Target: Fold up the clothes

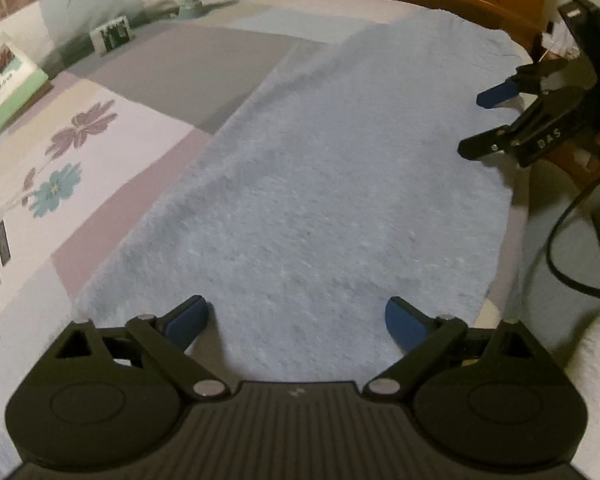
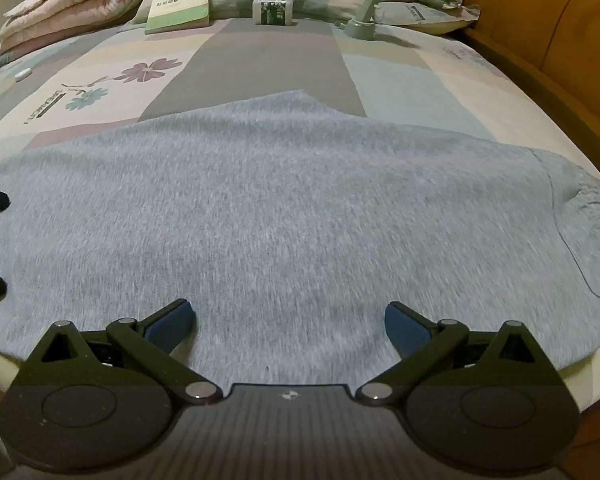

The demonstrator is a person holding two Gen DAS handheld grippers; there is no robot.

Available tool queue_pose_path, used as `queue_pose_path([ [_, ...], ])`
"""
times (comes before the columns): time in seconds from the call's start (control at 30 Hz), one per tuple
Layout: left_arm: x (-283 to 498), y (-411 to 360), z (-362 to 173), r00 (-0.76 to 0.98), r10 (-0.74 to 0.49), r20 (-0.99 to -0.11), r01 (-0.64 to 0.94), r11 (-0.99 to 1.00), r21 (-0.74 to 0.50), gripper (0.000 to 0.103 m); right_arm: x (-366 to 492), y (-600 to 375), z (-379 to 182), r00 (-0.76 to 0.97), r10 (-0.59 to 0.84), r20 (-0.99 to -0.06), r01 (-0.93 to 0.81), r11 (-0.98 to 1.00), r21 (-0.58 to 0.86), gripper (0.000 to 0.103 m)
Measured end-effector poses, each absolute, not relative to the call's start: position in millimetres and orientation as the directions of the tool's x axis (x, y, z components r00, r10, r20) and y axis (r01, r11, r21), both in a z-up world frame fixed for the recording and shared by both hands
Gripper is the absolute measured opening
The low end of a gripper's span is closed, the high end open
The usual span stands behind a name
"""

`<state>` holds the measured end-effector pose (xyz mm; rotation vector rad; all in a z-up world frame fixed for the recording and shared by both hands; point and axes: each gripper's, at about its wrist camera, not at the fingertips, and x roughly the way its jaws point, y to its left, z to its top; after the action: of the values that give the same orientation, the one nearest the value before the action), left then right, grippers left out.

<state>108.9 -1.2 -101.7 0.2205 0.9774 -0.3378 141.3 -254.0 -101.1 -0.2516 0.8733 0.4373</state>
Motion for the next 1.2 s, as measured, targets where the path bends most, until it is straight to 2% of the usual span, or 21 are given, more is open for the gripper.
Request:
queue_pose_path([
  [0.1,111,-1,-89,0.542,-0.174,-0.822,0.38,0.923,0.055,0.095,142,-255,-101,0.563,0.268,-0.782,-0.467,0.883,-0.034,0.103],
  [0.3,159,-17,-84,0.574,-0.279,-0.77,0.408,0.913,-0.027,0.096,141,-254,-101,0.565,0.266,-0.781,-0.463,0.885,-0.034,0.103],
  [0.37,181,-21,-98,0.564,-0.281,-0.776,0.394,0.918,-0.047,0.096,141,-254,-102,0.568,0.267,-0.779,-0.461,0.887,-0.032,0.103],
  [0.43,196,-18,-111,0.571,-0.235,-0.786,0.326,0.944,-0.045,0.096,141,-254,-102,0.57,0.266,-0.777,-0.458,0.888,-0.032,0.103],
  [0.53,204,-14,-106,0.586,-0.222,-0.779,0.284,0.957,-0.059,0.096,141,-254,-102,0.573,0.266,-0.775,-0.458,0.889,-0.033,0.103],
  [0.77,142,6,-69,0.625,-0.13,-0.77,0.223,0.975,0.017,0.096,142,-254,-99,0.56,0.269,-0.784,-0.462,0.887,-0.026,0.103],
  [0.93,82,57,-50,0.627,-0.004,-0.779,0.096,0.993,0.072,0.097,138,-258,-81,0.558,0.296,-0.775,-0.414,0.909,0.048,0.103],
  [1.03,62,94,-55,0.626,-0.004,-0.78,0.018,1.0,0.01,0.097,131,-261,-61,0.557,0.372,-0.742,-0.397,0.904,0.155,0.103],
  [1.2,53,140,-78,0.624,-0.036,-0.781,-0.088,0.989,-0.115,0.097,116,-242,-37,0.55,0.447,-0.705,-0.431,0.876,0.218,0.103],
])
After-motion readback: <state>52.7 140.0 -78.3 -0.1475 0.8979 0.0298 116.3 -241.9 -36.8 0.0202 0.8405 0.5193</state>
